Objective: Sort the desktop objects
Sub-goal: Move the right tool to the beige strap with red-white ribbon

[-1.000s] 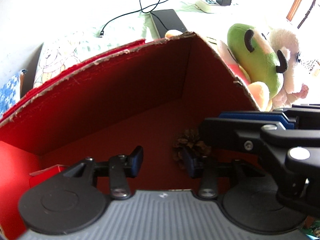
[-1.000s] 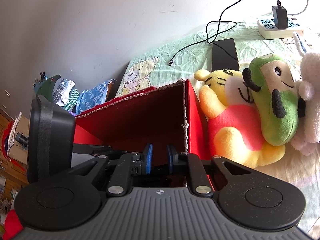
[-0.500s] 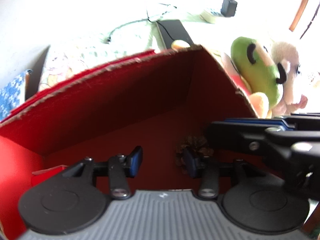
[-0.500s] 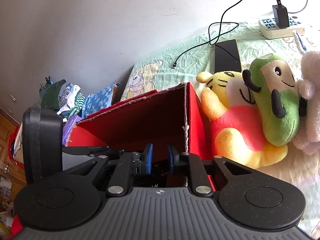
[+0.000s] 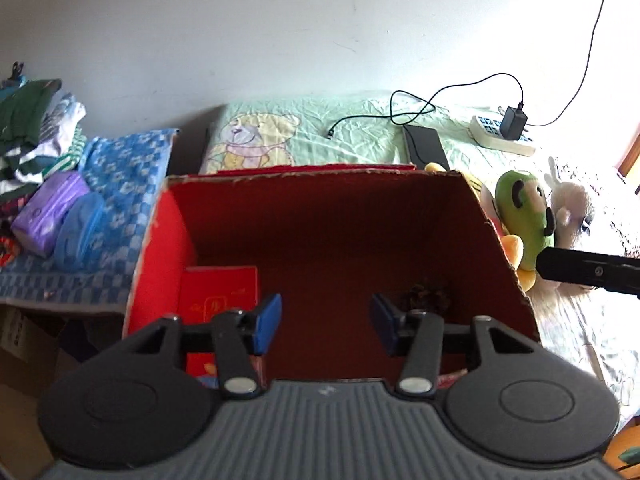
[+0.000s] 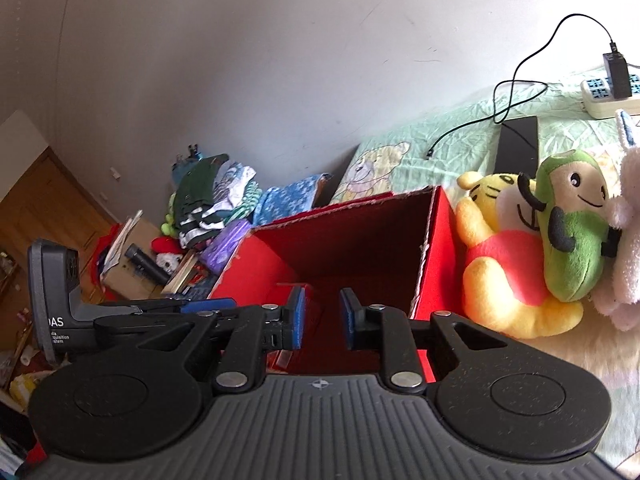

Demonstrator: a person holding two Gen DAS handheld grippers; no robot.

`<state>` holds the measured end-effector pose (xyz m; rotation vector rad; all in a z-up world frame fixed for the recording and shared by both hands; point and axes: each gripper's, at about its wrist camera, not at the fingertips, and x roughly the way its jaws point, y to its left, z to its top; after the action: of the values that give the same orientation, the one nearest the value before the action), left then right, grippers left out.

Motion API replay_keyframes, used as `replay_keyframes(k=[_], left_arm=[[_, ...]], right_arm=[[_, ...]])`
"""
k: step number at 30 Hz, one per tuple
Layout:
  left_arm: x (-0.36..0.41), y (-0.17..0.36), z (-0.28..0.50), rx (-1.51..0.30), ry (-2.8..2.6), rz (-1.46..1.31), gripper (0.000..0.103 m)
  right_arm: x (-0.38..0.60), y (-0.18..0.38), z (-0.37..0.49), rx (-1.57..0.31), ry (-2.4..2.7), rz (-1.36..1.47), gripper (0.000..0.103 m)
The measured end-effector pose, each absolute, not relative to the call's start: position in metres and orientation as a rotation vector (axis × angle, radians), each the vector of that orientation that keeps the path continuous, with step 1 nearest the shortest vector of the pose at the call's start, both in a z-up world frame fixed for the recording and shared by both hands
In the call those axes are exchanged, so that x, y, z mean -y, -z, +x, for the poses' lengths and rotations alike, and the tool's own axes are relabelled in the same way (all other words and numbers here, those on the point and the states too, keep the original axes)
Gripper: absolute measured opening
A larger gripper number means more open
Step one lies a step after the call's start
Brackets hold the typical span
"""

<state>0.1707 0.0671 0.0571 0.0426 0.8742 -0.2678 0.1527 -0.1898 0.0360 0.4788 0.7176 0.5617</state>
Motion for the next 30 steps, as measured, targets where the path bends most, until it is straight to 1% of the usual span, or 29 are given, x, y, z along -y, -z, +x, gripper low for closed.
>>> replay_keyframes(k=[1,6,12,14,15,16,17,19,26,29,30], left_arm=[[-0.081,-0.065,0.138,-0.88,0.262,0.025,0.055],[-0.07,-0.033,0.098,-0.955,0.258,-0.001,0.055],[-0.034,0.019,0.071,-1.085,0.246,-0.037,0.057],[-0.026,0.03,0.066,-1.105,0.23,-0.047,0.059],[-0.025,0.035,0.062,-1.115,0.216,-0.048,0.064],[-0.023,0.041,0.062,-1.131,0.202,-0.048,0.065],[-0.02,0.047,0.062,-1.145,0.196,-0.052,0.065],[-0.018,0.055,0.065,-1.162,0.193,-0.072,0.065],[-0.008,0.072,0.079,-1.184,0.183,-0.076,0.063],[-0.01,0.08,0.085,-1.204,0.174,-0.078,0.061],[-0.011,0.084,0.087,-1.216,0.175,-0.081,0.058]], right_arm=[[0.19,-0.034,0.149,-0.73,-0.595,0.474,0.023],[0.181,-0.02,0.136,-0.836,-0.727,0.4,0.023],[0.167,0.025,0.134,-1.031,-0.751,0.378,0.025],[0.165,0.042,0.138,-1.097,-0.72,0.419,0.027],[0.165,0.049,0.14,-1.125,-0.713,0.443,0.031],[0.165,0.055,0.142,-1.154,-0.709,0.472,0.036],[0.164,0.06,0.144,-1.176,-0.706,0.495,0.037],[0.16,0.067,0.146,-1.202,-0.703,0.52,0.047],[0.14,0.076,0.151,-1.248,-0.67,0.515,0.047],[0.131,0.078,0.152,-1.253,-0.67,0.509,0.047],[0.129,0.079,0.151,-1.253,-0.672,0.5,0.047]])
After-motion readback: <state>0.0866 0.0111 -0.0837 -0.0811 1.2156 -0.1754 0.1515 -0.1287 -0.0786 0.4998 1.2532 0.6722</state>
